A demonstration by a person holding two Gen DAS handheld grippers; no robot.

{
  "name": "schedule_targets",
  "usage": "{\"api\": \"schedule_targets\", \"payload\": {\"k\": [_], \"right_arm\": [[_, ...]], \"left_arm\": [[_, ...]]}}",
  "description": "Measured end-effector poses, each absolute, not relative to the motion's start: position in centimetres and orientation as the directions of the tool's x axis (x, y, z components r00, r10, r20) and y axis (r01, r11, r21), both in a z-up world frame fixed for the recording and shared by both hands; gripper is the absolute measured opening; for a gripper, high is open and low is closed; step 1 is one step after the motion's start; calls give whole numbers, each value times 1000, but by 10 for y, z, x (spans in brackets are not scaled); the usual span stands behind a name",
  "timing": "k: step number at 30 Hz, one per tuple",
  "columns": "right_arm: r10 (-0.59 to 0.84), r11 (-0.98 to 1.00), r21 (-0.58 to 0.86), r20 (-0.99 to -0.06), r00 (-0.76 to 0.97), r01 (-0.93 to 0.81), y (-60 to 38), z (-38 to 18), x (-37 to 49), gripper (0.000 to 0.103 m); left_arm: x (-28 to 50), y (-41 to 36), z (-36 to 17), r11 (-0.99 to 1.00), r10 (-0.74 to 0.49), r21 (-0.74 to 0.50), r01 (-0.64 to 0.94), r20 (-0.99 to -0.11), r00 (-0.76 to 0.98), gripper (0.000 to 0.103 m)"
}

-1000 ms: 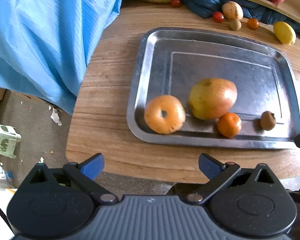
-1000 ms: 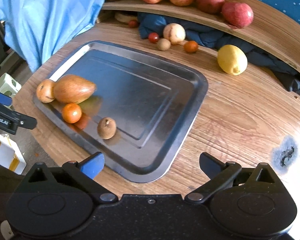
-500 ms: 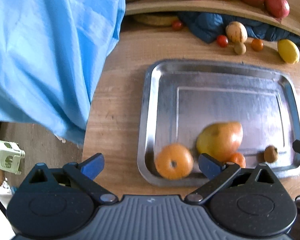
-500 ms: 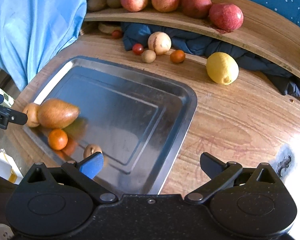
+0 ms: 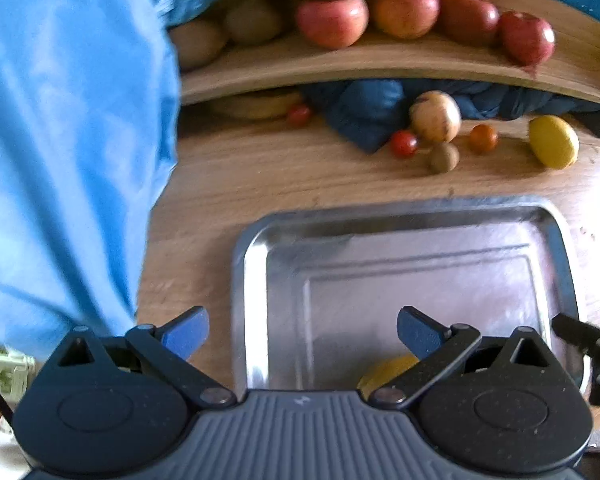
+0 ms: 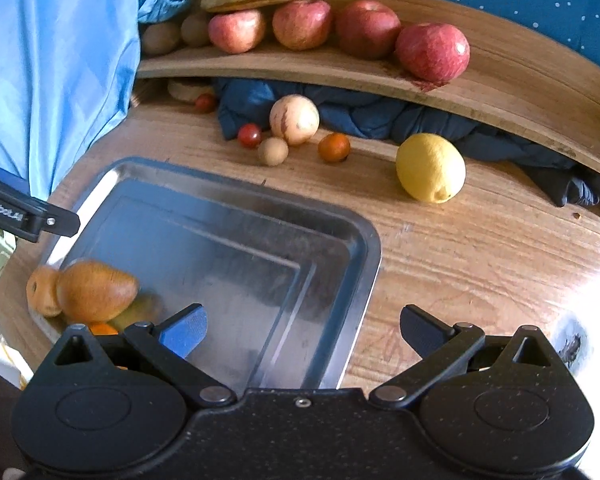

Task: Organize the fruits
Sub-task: 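Move left gripper to the cherry tomato while right gripper approaches a small kiwi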

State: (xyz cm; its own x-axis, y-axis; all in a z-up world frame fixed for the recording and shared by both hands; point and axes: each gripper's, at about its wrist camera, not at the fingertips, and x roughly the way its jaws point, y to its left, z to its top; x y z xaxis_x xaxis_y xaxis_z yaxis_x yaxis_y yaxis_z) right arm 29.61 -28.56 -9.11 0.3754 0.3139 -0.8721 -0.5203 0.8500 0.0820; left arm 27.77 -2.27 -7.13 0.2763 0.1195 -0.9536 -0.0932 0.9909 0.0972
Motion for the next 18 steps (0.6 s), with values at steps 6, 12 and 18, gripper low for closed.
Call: {"api": "schedule_targets", "payload": {"k": [6, 12, 18], "right_arm": [[305, 868, 82, -865, 397, -489, -282, -92, 304, 102], [300, 876, 73, -857, 420, -477, -275, -91, 312, 102], [295, 877, 63, -852, 432, -476, -263, -92, 323, 102]], "left_arm": [[309, -31, -80, 996, 74, 54, -76, -953, 294, 102], [340, -30, -89, 996, 47, 19, -93, -950, 310, 102], [363, -23, -94, 995, 38, 7, -98, -947, 319, 102]]}}
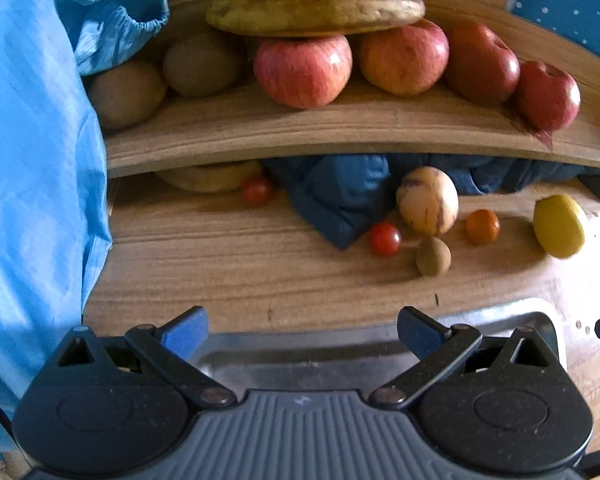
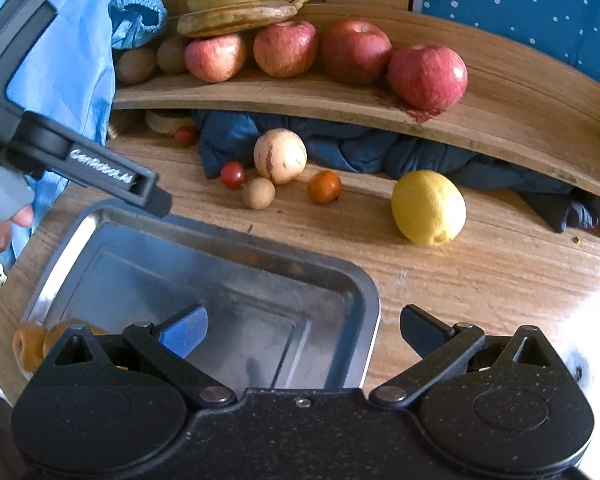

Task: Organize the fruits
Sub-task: 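Move left gripper to the cherry tomato while right gripper approaches a small kiwi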

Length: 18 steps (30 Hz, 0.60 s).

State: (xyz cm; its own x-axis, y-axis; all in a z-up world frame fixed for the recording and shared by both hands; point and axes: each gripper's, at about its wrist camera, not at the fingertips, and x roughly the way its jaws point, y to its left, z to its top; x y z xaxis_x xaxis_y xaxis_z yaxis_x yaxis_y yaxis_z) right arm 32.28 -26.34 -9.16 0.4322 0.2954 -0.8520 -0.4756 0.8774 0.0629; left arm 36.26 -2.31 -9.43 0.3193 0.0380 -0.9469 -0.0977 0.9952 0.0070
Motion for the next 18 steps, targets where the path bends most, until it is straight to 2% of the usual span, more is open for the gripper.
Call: {"api": "schedule_targets", "payload": {"k": [18], "right_arm": [[311, 848, 40, -845, 434, -528, -217, -103, 360, 101]], "left_arm": [[407, -18, -122, 990, -82, -113, -88, -951, 299, 102]]}}
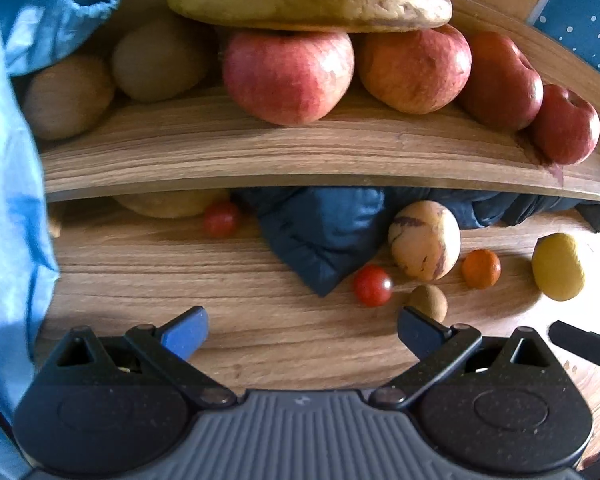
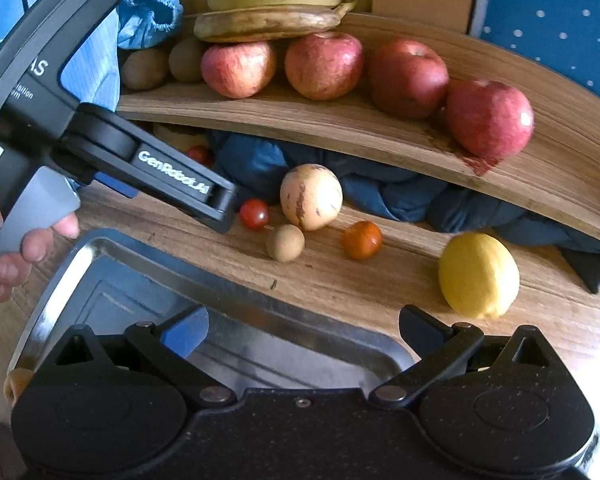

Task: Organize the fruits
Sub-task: 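Move left gripper to the cherry tomato while right gripper approaches a small kiwi, then close left gripper on the cherry tomato while right gripper closes on the small kiwi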

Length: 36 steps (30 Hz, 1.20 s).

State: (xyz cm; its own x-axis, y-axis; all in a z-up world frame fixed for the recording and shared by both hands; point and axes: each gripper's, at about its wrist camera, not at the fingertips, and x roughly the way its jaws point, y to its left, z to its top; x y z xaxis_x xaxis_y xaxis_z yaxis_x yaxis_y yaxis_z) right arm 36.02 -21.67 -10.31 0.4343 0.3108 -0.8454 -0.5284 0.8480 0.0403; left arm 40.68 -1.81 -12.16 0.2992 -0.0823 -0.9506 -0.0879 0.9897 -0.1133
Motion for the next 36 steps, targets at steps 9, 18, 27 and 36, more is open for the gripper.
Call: {"api": "schedule_targets", "payload": {"k": [9, 18, 27, 36], "right_arm": [[304, 849, 36, -849, 432, -526, -201, -115, 379, 97], [308, 843, 28, -844, 439, -537, -188, -119, 389, 84], [292, 845, 12, -848, 443, -534, -180, -121, 393, 67], [294, 839, 7, -846, 444, -544, -174, -120, 395, 47]], "left_arm": [[417, -14, -131, 969, -178, -221, -111, -934, 309, 102], [415, -13, -130, 942, -265, -316, -113, -907, 326, 84], [414, -15, -129, 925, -305, -359, -121, -894, 327, 60], [417, -17, -131, 918, -320, -376, -128, -890, 324, 41]]}}
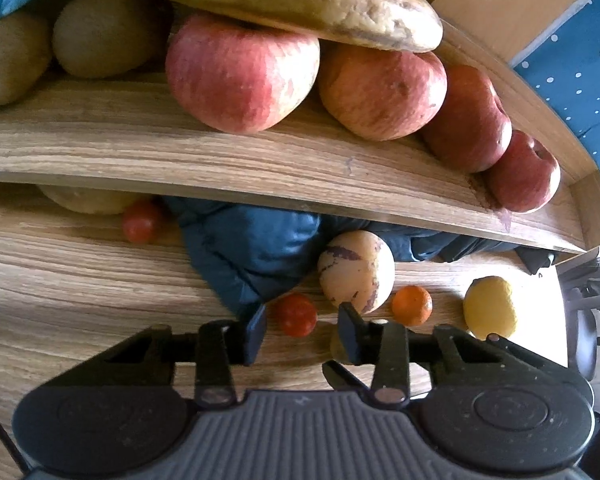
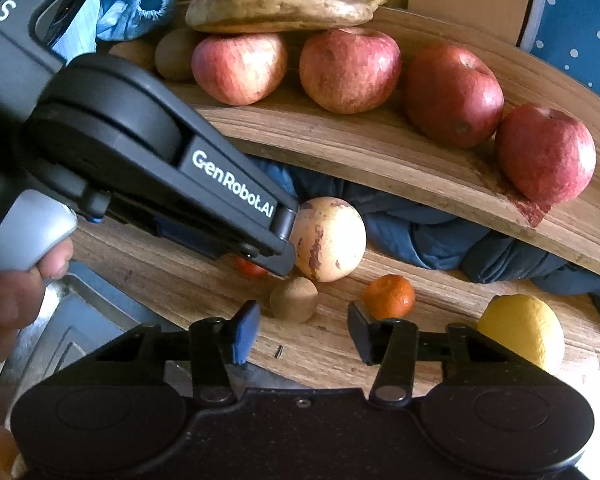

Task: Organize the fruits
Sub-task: 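Close left gripper on the cherry tomato while right gripper closes on the small kiwi, then carry the tomato in left gripper and kiwi in right gripper over the tray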

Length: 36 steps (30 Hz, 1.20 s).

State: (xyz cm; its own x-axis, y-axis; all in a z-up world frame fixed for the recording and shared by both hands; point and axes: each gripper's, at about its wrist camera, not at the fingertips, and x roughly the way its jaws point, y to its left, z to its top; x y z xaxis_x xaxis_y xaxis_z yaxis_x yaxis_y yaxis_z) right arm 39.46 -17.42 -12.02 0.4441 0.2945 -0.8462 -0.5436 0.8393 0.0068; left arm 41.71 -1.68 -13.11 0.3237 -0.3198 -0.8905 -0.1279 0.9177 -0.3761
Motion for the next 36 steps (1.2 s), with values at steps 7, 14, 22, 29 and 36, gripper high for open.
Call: {"api": "schedule_targets", "payload": {"k": [7, 14, 22, 29, 36], "right_arm": [[305, 832, 14, -846, 437, -554, -169, -122, 399, 40], [310, 827, 18, -848, 429, -563, -164, -123, 403, 36], [322, 820, 31, -851, 416, -571, -166, -124, 405, 29], [334, 816, 39, -846, 415, -577, -173, -120, 405, 29], [331, 821, 34, -842, 426, -570, -182, -112, 400, 29]], "left_arm": [[419, -18, -136, 916, -319, -376, -140, -894, 316, 36], [419, -18, -137, 916, -316, -374, -147, -896, 313, 25], [416, -17, -137, 914, -317, -376, -151, -895, 314, 24], [410, -15, -129, 915, -310, -373, -153, -894, 324, 24], [400, -19, -121, 916, -304, -371, -152, -891, 338, 24]]}}
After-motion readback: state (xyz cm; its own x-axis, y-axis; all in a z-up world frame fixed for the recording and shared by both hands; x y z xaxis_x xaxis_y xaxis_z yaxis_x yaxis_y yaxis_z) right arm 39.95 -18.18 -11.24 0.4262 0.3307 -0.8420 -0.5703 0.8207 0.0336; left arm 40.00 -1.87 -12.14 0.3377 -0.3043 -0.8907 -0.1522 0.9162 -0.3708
